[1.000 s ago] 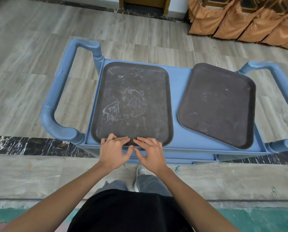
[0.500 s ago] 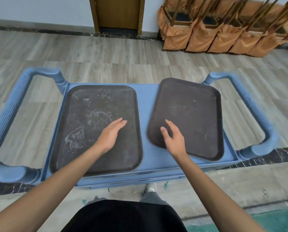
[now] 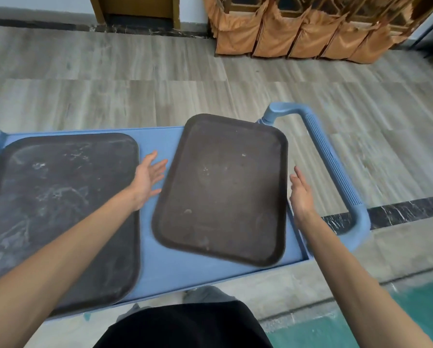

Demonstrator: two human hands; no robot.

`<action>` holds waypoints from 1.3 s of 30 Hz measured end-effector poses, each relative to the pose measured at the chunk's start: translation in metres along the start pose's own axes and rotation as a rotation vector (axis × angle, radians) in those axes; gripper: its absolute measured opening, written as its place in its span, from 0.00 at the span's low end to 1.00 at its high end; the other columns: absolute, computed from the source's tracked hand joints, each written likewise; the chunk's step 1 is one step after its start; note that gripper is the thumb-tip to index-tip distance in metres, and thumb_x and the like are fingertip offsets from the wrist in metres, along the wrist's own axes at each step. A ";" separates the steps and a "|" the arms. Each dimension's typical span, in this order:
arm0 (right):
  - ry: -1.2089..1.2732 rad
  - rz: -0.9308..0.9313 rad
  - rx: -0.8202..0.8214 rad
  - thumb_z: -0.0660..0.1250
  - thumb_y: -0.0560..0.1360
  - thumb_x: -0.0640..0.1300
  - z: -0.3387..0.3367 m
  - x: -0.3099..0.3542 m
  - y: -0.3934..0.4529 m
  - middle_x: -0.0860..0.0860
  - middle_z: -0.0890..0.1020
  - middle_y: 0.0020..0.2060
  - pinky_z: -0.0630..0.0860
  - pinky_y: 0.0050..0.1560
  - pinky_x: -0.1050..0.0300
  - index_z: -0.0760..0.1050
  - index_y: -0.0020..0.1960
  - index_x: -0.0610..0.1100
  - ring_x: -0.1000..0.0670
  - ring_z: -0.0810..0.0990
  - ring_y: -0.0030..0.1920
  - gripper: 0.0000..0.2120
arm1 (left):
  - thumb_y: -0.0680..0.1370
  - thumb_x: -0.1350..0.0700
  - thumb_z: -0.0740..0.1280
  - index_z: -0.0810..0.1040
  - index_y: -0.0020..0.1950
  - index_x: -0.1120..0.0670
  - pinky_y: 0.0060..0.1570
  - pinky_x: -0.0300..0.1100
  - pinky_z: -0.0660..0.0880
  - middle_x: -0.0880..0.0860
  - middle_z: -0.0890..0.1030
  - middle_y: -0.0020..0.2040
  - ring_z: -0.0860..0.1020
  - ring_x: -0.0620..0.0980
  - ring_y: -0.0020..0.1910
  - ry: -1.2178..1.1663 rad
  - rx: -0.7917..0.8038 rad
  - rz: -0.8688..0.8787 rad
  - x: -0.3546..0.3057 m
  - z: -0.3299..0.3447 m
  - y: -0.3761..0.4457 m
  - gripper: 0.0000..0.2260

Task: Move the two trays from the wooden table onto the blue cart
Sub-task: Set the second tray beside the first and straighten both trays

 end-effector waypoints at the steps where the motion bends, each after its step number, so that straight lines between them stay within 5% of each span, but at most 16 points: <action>1: 0.029 0.037 0.026 0.55 0.86 0.49 -0.002 -0.002 0.007 0.51 0.64 0.80 0.60 0.78 0.49 0.59 0.81 0.52 0.49 0.64 0.78 0.24 | 0.79 0.33 0.52 0.73 0.74 0.47 0.75 0.56 0.59 0.51 0.71 0.76 0.68 0.51 0.75 -0.062 0.014 -0.029 0.001 0.001 0.005 0.30; 6: 0.255 0.240 0.146 0.56 0.84 0.58 -0.006 -0.014 0.022 0.48 0.75 0.73 0.75 0.62 0.48 0.61 0.80 0.56 0.50 0.76 0.69 0.26 | 0.75 0.28 0.51 0.75 0.72 0.47 0.47 0.51 0.72 0.54 0.75 0.71 0.78 0.53 0.61 -0.175 0.031 -0.074 -0.002 -0.002 0.017 0.35; 9: 0.368 0.296 0.162 0.58 0.82 0.57 -0.010 -0.019 0.027 0.47 0.82 0.64 0.78 0.55 0.49 0.66 0.77 0.57 0.50 0.82 0.63 0.24 | 0.73 0.28 0.52 0.79 0.69 0.46 0.48 0.50 0.72 0.53 0.80 0.67 0.80 0.52 0.53 -0.160 0.054 -0.091 -0.002 -0.001 0.018 0.35; 15: 0.468 0.328 0.179 0.58 0.78 0.61 -0.016 -0.020 0.038 0.46 0.85 0.60 0.78 0.50 0.47 0.75 0.71 0.59 0.49 0.85 0.54 0.23 | 0.69 0.25 0.54 0.84 0.64 0.46 0.55 0.57 0.70 0.54 0.81 0.65 0.78 0.56 0.57 -0.165 0.059 -0.120 0.000 -0.002 0.007 0.37; 23: 0.492 0.339 0.314 0.58 0.78 0.63 0.010 -0.009 0.043 0.44 0.84 0.62 0.77 0.51 0.49 0.79 0.68 0.58 0.49 0.85 0.52 0.23 | 0.67 0.24 0.53 0.83 0.65 0.47 0.53 0.60 0.74 0.53 0.81 0.66 0.80 0.54 0.58 -0.284 0.029 -0.110 0.023 -0.029 -0.026 0.40; 30: 0.434 0.360 0.352 0.55 0.79 0.65 0.032 -0.016 0.039 0.47 0.83 0.64 0.69 0.69 0.50 0.79 0.67 0.60 0.49 0.81 0.61 0.24 | 0.67 0.23 0.51 0.83 0.65 0.46 0.56 0.62 0.70 0.51 0.79 0.65 0.76 0.52 0.57 -0.284 0.018 -0.112 0.041 -0.041 -0.041 0.41; 34: 0.463 0.357 0.356 0.54 0.80 0.64 0.033 -0.020 0.039 0.46 0.83 0.65 0.69 0.67 0.51 0.78 0.69 0.57 0.48 0.81 0.61 0.24 | 0.69 0.24 0.50 0.83 0.65 0.46 0.60 0.64 0.69 0.50 0.78 0.66 0.77 0.50 0.56 -0.247 0.025 -0.085 0.043 -0.036 -0.043 0.40; 39: 0.266 0.288 0.382 0.55 0.83 0.57 0.040 -0.018 0.031 0.49 0.78 0.70 0.64 0.75 0.50 0.72 0.74 0.55 0.50 0.75 0.71 0.21 | 0.71 0.30 0.55 0.82 0.66 0.42 0.66 0.60 0.66 0.47 0.73 0.73 0.71 0.48 0.71 -0.105 0.004 -0.033 0.044 -0.027 -0.052 0.30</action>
Point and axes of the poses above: each hand's wrist, its own y-axis towards the middle knuckle, its own z-axis out of the palm, x = y × z, the point moved 7 cm from there along y, towards the middle knuckle
